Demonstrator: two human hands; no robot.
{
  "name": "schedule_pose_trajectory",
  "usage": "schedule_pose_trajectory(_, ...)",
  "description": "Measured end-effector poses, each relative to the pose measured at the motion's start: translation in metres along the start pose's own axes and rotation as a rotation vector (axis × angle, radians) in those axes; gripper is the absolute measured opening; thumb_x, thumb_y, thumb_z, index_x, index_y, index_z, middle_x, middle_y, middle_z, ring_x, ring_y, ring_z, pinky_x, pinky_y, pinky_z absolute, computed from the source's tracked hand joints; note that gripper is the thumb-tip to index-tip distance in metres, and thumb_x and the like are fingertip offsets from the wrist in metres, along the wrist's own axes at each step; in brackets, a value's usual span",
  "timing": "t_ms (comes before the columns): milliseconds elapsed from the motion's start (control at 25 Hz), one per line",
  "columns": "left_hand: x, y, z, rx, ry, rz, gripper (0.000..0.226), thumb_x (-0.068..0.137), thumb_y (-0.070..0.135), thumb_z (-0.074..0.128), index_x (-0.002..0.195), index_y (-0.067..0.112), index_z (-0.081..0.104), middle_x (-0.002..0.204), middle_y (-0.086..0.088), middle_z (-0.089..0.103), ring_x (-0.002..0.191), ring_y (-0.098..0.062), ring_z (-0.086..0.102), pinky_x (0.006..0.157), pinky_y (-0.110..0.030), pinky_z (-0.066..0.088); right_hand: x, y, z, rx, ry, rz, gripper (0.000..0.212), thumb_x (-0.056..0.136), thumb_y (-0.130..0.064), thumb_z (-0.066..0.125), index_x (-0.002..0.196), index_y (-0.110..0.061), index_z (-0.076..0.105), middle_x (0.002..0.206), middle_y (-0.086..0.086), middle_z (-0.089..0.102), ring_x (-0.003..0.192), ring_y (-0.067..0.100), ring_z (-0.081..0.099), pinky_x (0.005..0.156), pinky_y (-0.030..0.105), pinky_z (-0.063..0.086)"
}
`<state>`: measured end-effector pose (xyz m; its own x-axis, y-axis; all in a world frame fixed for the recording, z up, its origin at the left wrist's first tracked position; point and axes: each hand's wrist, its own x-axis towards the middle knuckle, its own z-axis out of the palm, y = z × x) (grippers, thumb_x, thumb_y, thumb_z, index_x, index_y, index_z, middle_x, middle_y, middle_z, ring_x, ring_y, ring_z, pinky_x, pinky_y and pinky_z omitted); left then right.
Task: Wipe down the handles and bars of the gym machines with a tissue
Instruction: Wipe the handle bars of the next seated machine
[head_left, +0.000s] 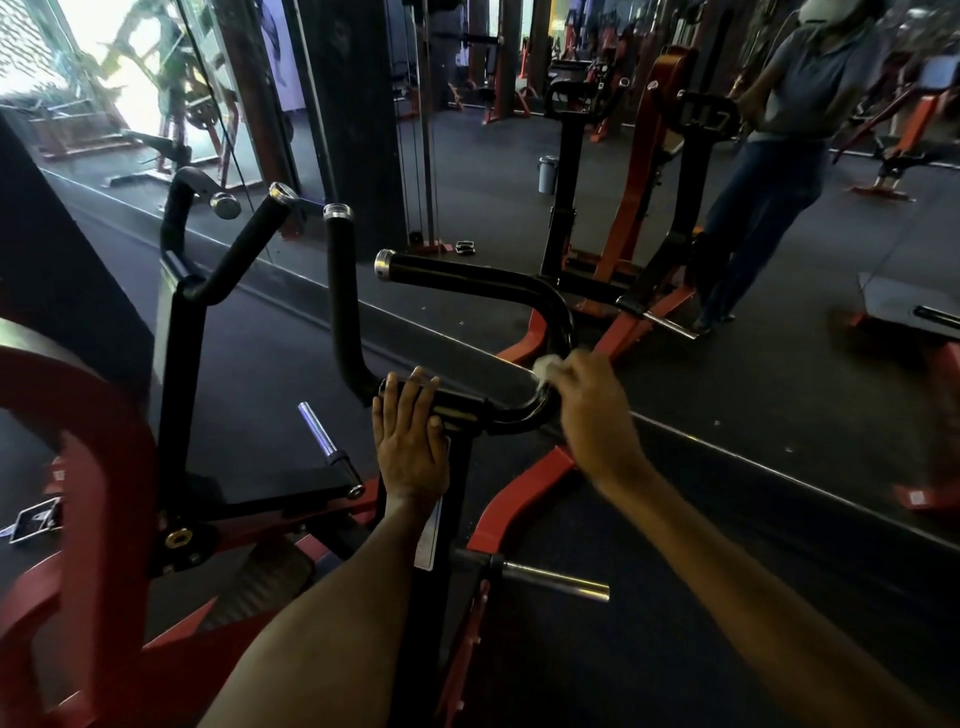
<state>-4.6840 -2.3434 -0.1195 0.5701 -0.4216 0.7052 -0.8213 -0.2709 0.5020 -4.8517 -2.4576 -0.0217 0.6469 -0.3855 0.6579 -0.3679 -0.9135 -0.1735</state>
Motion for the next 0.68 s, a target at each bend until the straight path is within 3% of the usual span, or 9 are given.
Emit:
schedule_pose_trajectory(120, -0.001, 0.0, 0.0, 0.013, 0.01, 0.011, 0.045, 0.099, 0.027, 0.025, 0.138, 0.017, 0.045, 0.15, -0.008, 0.04, 0.146, -0.027, 0.019, 0.121, -0.039, 0.001, -0.031, -0.035, 0.011, 0.094, -0.106, -0.094, 0.022, 0.082, 0.005, 0.058, 0.099, -0.005, 0.068, 0.091, 0.008, 0.06, 0.086, 0.021, 0.058, 0.071, 0.025, 0.055)
schedule_pose_trajectory(320, -0.001, 0.001, 0.0, -0.009, 0.008, -0.002, 0.045, 0.099, 0.029, 0.024, 0.137, 0.017, 0.046, 0.149, -0.007, 0.041, 0.146, -0.026, 0.019, 0.121, -0.039, 0.002, 0.027, -0.005, -0.008, -0.018, 0.091, 0.09, 0.016, 0.085, -0.006, 0.061, 0.099, -0.005, 0.067, 0.096, 0.01, 0.059, 0.089, 0.021, 0.056, 0.07, 0.021, 0.051)
schedule_pose_trajectory(480, -0.002, -0.001, 0.001, -0.004, 0.001, 0.001, 0.044, 0.1, 0.031, 0.023, 0.138, 0.02, 0.043, 0.149, -0.007, 0.04, 0.146, -0.027, 0.019, 0.121, -0.041, 0.003, -0.008, -0.04, 0.022, -0.163, -0.024, 0.125, 0.012, 0.08, -0.003, 0.059, 0.088, -0.001, 0.067, 0.101, 0.013, 0.06, 0.093, 0.026, 0.059, 0.066, 0.022, 0.055)
schedule_pose_trajectory(560, -0.001, 0.0, 0.001, 0.007, -0.005, 0.002, 0.043, 0.099, 0.029, 0.024, 0.138, 0.021, 0.042, 0.149, -0.008, 0.04, 0.146, -0.027, 0.019, 0.121, -0.041, 0.003, -0.009, -0.065, 0.038, -0.111, -0.141, 0.22, 0.014, 0.087, -0.002, 0.057, 0.098, 0.002, 0.064, 0.11, 0.016, 0.055, 0.1, 0.026, 0.056, 0.07, 0.029, 0.057)
schedule_pose_trajectory(680, 0.0, 0.001, 0.0, -0.001, -0.002, -0.002, 0.044, 0.099, 0.028, 0.024, 0.137, 0.02, 0.043, 0.149, -0.008, 0.04, 0.147, -0.025, 0.018, 0.12, -0.044, 0.006, -0.021, -0.062, 0.045, -0.008, -0.121, 0.064, 0.021, 0.087, -0.003, 0.051, 0.103, 0.002, 0.064, 0.106, 0.016, 0.056, 0.097, 0.026, 0.058, 0.068, 0.033, 0.058)
